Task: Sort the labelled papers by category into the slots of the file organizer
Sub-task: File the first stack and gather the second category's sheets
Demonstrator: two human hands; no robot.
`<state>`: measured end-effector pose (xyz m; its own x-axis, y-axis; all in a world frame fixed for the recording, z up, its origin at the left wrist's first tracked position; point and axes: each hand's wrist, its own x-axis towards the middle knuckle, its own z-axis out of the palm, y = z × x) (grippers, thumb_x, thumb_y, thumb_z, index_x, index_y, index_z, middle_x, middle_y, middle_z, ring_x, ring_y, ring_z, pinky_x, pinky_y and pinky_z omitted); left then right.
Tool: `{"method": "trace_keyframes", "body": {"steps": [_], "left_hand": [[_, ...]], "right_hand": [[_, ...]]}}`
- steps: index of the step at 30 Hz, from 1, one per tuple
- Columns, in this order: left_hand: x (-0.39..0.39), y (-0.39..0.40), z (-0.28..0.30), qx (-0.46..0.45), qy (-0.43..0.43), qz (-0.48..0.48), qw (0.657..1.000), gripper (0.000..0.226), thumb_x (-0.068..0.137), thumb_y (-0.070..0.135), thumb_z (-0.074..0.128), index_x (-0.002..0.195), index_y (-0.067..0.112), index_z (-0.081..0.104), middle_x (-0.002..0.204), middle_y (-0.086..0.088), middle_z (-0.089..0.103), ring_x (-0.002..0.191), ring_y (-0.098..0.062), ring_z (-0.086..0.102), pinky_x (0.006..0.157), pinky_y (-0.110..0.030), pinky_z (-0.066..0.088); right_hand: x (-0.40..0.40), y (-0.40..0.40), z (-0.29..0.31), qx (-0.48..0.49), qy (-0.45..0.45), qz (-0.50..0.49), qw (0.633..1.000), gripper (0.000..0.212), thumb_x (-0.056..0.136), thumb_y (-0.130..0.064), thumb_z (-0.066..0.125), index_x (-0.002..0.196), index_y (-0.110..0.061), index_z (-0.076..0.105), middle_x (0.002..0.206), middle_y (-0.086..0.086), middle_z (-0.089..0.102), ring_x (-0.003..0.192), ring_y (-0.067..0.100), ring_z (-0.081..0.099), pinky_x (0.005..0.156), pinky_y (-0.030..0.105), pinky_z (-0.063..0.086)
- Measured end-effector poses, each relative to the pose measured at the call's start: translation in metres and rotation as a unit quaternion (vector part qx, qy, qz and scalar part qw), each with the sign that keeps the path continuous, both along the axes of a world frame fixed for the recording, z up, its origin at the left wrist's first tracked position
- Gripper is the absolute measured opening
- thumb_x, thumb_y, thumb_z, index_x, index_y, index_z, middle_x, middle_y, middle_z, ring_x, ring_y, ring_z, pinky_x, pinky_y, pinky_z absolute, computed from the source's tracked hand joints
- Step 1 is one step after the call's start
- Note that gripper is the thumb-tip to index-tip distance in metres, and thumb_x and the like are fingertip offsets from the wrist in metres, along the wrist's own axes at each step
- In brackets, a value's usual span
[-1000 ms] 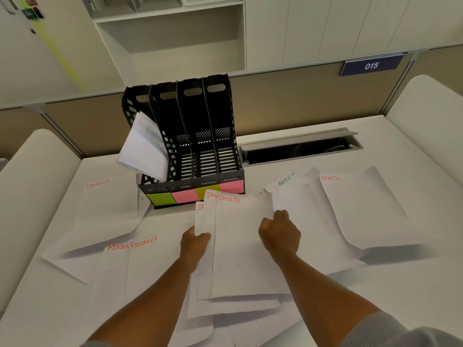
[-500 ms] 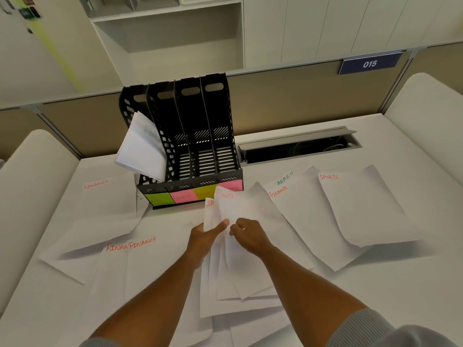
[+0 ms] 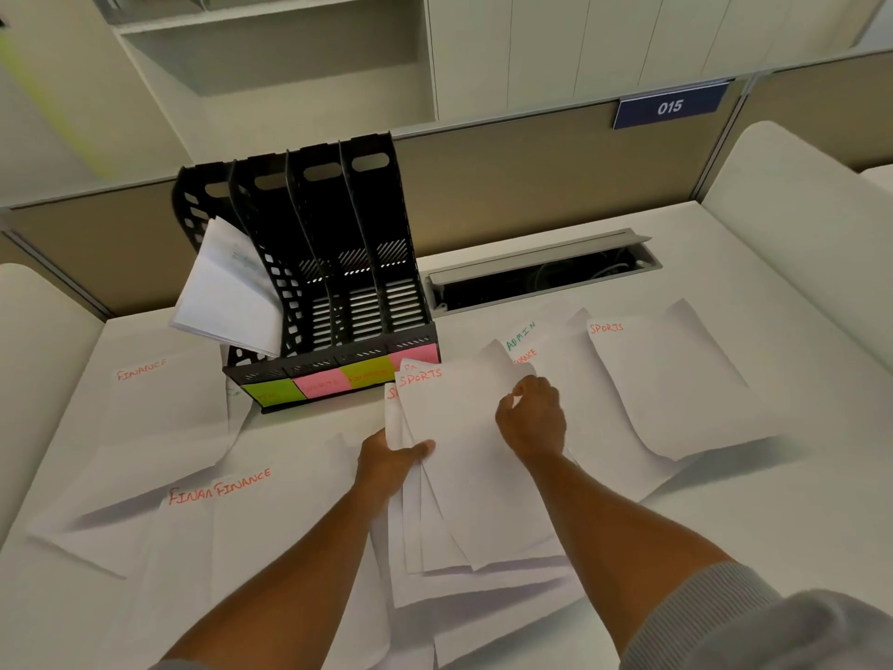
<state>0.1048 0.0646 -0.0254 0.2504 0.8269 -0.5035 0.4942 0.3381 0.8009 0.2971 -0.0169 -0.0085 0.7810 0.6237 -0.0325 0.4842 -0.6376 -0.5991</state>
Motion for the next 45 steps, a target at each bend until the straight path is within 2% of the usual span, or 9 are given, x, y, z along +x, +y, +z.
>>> {"method": "trace_keyframes", "body": {"steps": [7,11,13,16,22,26,32,38,45], "left_hand": [[0.01,-0.002,0.008,-0.015,-0.055,-0.018,0.998,0.046,0.073,0.033,0.083,0.113,0.021,0.062,0.105,-0.001,0.07,0.092,-0.022,0.067,0.073,-0.032,0.056],[0.012,-0.001,0.005,-0.019,-0.045,-0.018,0.999,0.047,0.074,0.033,0.082,0.114,0.02,0.06,0.107,-0.003,0.069,0.095,-0.026,0.066,0.078,-0.037,0.055],[0.012,0.0,0.003,-0.021,-0.04,-0.016,0.999,0.048,0.074,0.033,0.082,0.114,0.019,0.06,0.108,-0.004,0.069,0.095,-0.027,0.066,0.078,-0.037,0.055],[0.013,0.001,0.001,-0.021,-0.03,-0.017,0.999,0.052,0.074,0.034,0.082,0.118,0.018,0.06,0.108,-0.004,0.069,0.096,-0.028,0.066,0.079,-0.038,0.055],[0.016,0.0,0.001,-0.019,-0.024,-0.017,0.999,0.04,0.072,0.034,0.083,0.105,0.025,0.061,0.092,0.006,0.069,0.08,-0.012,0.065,0.057,-0.021,0.048],[0.019,0.001,-0.001,-0.026,-0.026,-0.017,0.999,0.031,0.072,0.034,0.084,0.093,0.03,0.061,0.086,0.012,0.069,0.077,-0.01,0.066,0.053,-0.02,0.048],[0.021,-0.001,-0.004,-0.025,-0.019,-0.016,0.999,0.031,0.072,0.036,0.083,0.092,0.031,0.06,0.088,0.012,0.069,0.079,-0.011,0.066,0.054,-0.021,0.048],[0.02,-0.001,-0.004,-0.022,-0.02,-0.02,0.999,0.03,0.073,0.036,0.082,0.091,0.032,0.059,0.087,0.013,0.067,0.078,-0.008,0.064,0.052,-0.018,0.047],[0.019,-0.001,-0.005,-0.021,-0.022,-0.022,0.999,0.032,0.073,0.037,0.082,0.094,0.032,0.058,0.087,0.013,0.067,0.078,-0.008,0.065,0.052,-0.018,0.048]], "right_hand": [[0.042,-0.025,-0.003,-0.138,-0.118,-0.09,0.979,0.026,0.08,-0.01,0.053,0.105,-0.007,0.055,0.105,0.011,0.051,0.098,0.029,0.046,0.075,0.039,0.041],[0.059,-0.034,-0.01,-0.228,-0.103,-0.127,0.96,0.045,0.077,-0.017,0.063,0.118,-0.009,0.047,0.123,0.014,0.042,0.116,0.032,0.038,0.094,0.046,0.04],[0.066,-0.037,-0.016,-0.262,-0.093,-0.131,0.952,0.049,0.08,-0.019,0.062,0.124,-0.01,0.042,0.134,0.017,0.037,0.131,0.036,0.028,0.107,0.052,0.029],[0.073,-0.041,-0.025,-0.302,-0.086,-0.134,0.94,0.048,0.088,-0.014,0.049,0.134,-0.008,0.036,0.149,0.02,0.025,0.143,0.041,0.009,0.114,0.058,0.01],[0.089,-0.046,-0.03,-0.314,-0.06,-0.149,0.936,0.045,0.094,-0.008,0.034,0.139,-0.004,0.032,0.156,0.024,0.009,0.145,0.042,-0.002,0.116,0.057,-0.001],[0.099,-0.05,-0.03,-0.305,-0.019,-0.17,0.937,0.045,0.096,-0.011,0.034,0.14,-0.003,0.032,0.154,0.023,0.017,0.144,0.039,0.01,0.117,0.056,0.003],[0.104,-0.056,-0.033,-0.272,-0.042,-0.193,0.942,0.035,0.092,-0.011,0.041,0.126,-0.004,0.043,0.128,0.016,0.045,0.12,0.032,0.043,0.106,0.053,0.029],[0.12,-0.066,-0.031,-0.278,-0.061,-0.181,0.941,0.026,0.088,-0.012,0.051,0.112,-0.004,0.055,0.117,0.014,0.046,0.108,0.031,0.045,0.088,0.043,0.04],[0.13,-0.077,-0.033,-0.264,-0.084,-0.164,0.947,0.02,0.086,-0.012,0.052,0.102,-0.004,0.059,0.112,0.014,0.047,0.104,0.031,0.047,0.086,0.043,0.041]]}}
